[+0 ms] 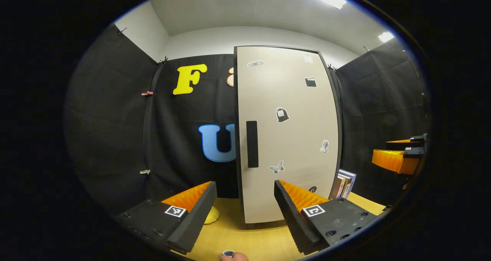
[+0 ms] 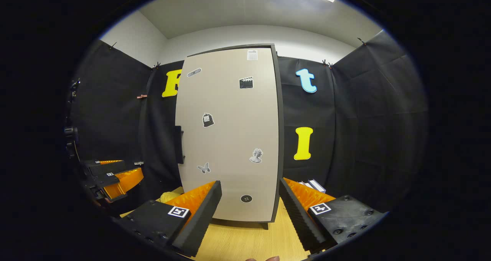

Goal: Open the cabinet door with the right hand, grasp the bottle in the cabinet with the left hand and place it on the coaster, then close the cabinet door with the right hand.

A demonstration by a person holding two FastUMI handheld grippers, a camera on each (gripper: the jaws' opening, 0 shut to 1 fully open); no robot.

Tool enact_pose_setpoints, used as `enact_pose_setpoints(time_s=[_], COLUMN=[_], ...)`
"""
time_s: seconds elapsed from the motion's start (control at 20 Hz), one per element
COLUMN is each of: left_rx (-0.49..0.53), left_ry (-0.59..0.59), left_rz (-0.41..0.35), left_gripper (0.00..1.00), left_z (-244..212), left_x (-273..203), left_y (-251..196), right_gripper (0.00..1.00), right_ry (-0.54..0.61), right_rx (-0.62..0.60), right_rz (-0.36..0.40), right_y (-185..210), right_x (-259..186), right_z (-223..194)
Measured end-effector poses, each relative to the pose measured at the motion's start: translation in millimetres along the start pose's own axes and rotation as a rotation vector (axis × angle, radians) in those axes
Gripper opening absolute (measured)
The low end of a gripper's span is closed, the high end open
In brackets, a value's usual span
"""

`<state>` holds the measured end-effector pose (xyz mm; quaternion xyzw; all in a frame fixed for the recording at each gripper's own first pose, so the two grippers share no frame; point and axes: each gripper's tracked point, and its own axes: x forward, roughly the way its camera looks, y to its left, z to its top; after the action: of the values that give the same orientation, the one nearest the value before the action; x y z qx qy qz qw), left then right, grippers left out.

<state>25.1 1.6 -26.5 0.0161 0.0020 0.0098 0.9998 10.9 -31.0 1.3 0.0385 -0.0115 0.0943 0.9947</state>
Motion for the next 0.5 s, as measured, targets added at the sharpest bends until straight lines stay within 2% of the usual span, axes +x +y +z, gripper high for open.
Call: enact_pose_setpoints(time_s=[0.5], left_rx=[0.021], left_ry=[0.002], left_rz=[0.010], left_gripper=[0.95], left_z=[-1], left_x=[2], left_y=[-25], right_gripper=[0.98], right_ry=[0.000], right_rx=[0.010], right_rz=[0.033], right_y=[-13], right_x=[1], right_z=[0])
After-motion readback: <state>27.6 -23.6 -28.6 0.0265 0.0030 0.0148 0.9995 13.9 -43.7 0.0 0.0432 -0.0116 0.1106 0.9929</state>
